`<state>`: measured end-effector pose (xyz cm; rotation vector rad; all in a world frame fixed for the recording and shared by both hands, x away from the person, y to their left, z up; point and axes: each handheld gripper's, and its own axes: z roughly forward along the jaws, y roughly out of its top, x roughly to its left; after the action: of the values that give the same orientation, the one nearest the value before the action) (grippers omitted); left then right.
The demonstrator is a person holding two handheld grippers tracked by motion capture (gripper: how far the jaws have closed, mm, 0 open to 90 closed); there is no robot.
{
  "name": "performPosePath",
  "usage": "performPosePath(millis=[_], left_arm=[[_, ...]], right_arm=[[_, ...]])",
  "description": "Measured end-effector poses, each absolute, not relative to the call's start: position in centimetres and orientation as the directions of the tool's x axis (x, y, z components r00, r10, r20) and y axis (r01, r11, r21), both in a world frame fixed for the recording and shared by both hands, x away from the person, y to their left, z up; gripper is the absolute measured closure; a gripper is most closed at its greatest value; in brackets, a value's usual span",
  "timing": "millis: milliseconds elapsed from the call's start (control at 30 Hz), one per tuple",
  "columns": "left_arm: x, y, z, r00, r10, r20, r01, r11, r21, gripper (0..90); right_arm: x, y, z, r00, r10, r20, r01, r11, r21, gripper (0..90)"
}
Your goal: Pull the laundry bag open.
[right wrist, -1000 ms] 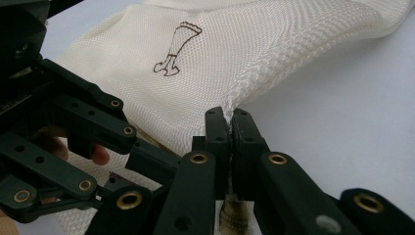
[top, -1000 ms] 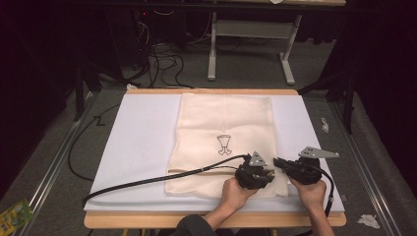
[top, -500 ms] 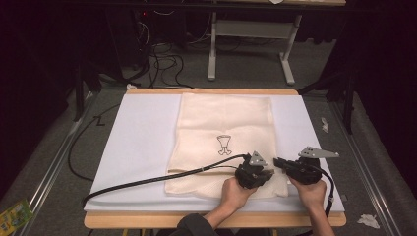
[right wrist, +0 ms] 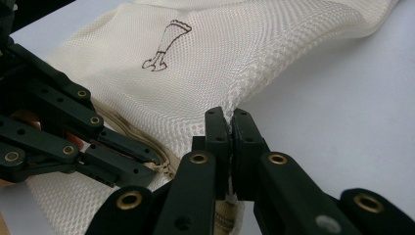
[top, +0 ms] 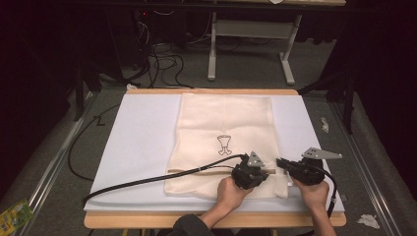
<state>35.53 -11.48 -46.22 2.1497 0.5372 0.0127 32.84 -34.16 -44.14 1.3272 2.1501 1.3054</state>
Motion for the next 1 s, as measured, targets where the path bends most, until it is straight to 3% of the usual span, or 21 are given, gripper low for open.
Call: performPosePath(millis=[100, 1000], left_arm=[[35.3, -11.1, -46.1, 0.911, 0.383, -0.151, 0.349, -0.524, 0.777, 86.7], [35.0, -8.4, -45.8, 0.905, 0.397, -0.150, 0.357, -0.520, 0.776, 86.8]], right_arm=[[32.8, -34.2, -44.1, -0.529, 0.828, 0.188, 0.554, 0.168, 0.816, 88.6], [32.9, -34.4, -44.6, -0.521, 0.830, 0.199, 0.559, 0.155, 0.815, 88.5]])
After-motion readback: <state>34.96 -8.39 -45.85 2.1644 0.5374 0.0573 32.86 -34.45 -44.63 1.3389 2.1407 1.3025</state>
